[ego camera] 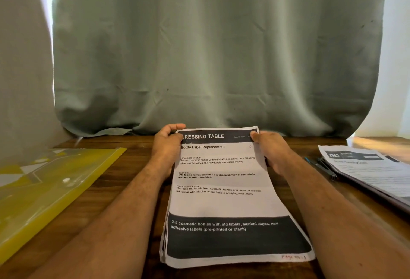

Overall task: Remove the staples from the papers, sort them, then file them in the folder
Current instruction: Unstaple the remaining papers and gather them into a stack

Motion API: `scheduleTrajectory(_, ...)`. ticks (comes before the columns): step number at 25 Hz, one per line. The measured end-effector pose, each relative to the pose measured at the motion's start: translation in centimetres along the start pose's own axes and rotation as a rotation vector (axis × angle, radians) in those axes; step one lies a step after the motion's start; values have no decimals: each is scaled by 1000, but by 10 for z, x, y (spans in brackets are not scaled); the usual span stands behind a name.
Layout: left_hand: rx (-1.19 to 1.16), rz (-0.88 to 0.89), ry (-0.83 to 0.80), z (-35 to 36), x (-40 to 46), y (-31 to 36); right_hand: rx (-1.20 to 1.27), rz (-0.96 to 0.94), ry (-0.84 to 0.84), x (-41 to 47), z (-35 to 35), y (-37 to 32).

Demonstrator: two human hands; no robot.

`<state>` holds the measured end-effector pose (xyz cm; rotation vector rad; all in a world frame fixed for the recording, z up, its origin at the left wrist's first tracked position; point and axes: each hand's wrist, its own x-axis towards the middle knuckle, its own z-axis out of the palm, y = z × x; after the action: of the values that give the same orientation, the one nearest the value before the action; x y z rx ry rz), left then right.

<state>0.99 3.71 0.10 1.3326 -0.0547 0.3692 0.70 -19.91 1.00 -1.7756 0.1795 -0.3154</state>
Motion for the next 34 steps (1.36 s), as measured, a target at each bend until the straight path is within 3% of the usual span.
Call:
scheduleTrajectory(11,20,-25,-9,20,-1,-8,106,-17,-9,-12,-16,5)
scheduleTrajectory(16,-34,-172,-15,23,-4,-12,113,-76,6,-17,-27,5)
scheduleTrajectory(21,-10,-213,-79,45,-13,-14,-137,-126,90,-17,-58,17)
scheduleTrajectory(25,62,-171,-42,75,-15,-8,-691,-135,149,-14,-78,22)
scheduleTrajectory(28,102,-172,-4,90,-15,-22,-940,-110,245,-12,-90,26)
scheduleTrajectory(30,84,-180,-5,92,-16,-32,-1051,-41,342,-12,-97,31)
scheduleTrajectory(34,-38,-117,-18,80,-13,-28,-1102,56,366,-11,-100,39)
